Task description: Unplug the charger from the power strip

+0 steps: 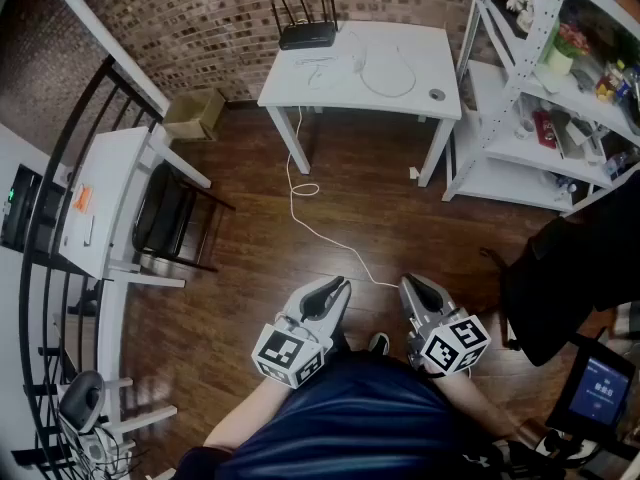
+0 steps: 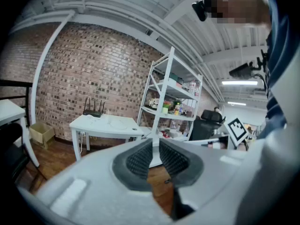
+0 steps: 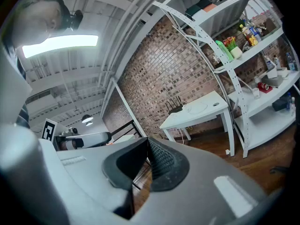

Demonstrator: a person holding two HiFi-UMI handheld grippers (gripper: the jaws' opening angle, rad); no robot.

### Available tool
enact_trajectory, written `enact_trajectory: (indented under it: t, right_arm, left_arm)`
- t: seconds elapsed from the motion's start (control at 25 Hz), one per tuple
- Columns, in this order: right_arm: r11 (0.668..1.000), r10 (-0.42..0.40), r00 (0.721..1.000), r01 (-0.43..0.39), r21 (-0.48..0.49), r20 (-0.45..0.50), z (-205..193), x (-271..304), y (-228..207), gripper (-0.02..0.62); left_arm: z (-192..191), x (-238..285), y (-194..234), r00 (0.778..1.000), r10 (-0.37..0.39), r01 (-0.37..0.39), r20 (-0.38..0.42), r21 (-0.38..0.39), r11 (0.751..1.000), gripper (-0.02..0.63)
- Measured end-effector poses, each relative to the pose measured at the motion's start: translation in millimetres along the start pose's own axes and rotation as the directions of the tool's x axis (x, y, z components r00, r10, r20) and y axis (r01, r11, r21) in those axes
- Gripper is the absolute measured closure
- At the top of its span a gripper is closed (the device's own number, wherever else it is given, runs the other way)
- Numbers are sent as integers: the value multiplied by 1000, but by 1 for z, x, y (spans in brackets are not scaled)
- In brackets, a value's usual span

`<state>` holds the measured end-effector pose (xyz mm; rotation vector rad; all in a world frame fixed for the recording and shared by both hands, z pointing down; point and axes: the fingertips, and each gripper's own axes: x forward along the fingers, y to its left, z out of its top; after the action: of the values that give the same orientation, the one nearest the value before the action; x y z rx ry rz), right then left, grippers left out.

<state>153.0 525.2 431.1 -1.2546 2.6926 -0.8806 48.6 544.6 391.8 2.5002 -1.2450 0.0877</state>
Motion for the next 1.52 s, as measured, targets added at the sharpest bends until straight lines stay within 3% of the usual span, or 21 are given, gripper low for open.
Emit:
enact_trajectory:
  t: [0.16,0.48,0.6,0.8,1.0,1.24,1.52]
  right_arm:
    - [1000,-13,1000,13,10,-8,3,42,-7,584]
    - [992,-121,993,122,-38,15,50,145,-15,584]
    - [986,-161,987,161,-49,0,60,180,-12,584]
    - [977,-208,978,206,-59,-25,67,225,-18,584]
    - [970,-237,971,236,-58,-25,81,252,-39,584]
    - [983,-181,983,180,-30,-35,98,292,-83,584]
    - [998,-56,998,55,-44,-15,165,338,-139,584]
  left_arm:
    - [8,15,43,1000,-7,7,10,-19,1000,555]
    - [52,57,139,993,-101,103,52,-23,994,557]
    - [60,68,173,989,-139,142,49,-56,988,557]
    - [65,85,229,989,-144,147,38,-101,984,557]
    - [70,112,258,989,-147,149,23,-123,981,557]
    - [80,164,277,995,-100,100,4,-96,990,557]
    - [121,246,290,1000,1,-1,7,-44,999,557]
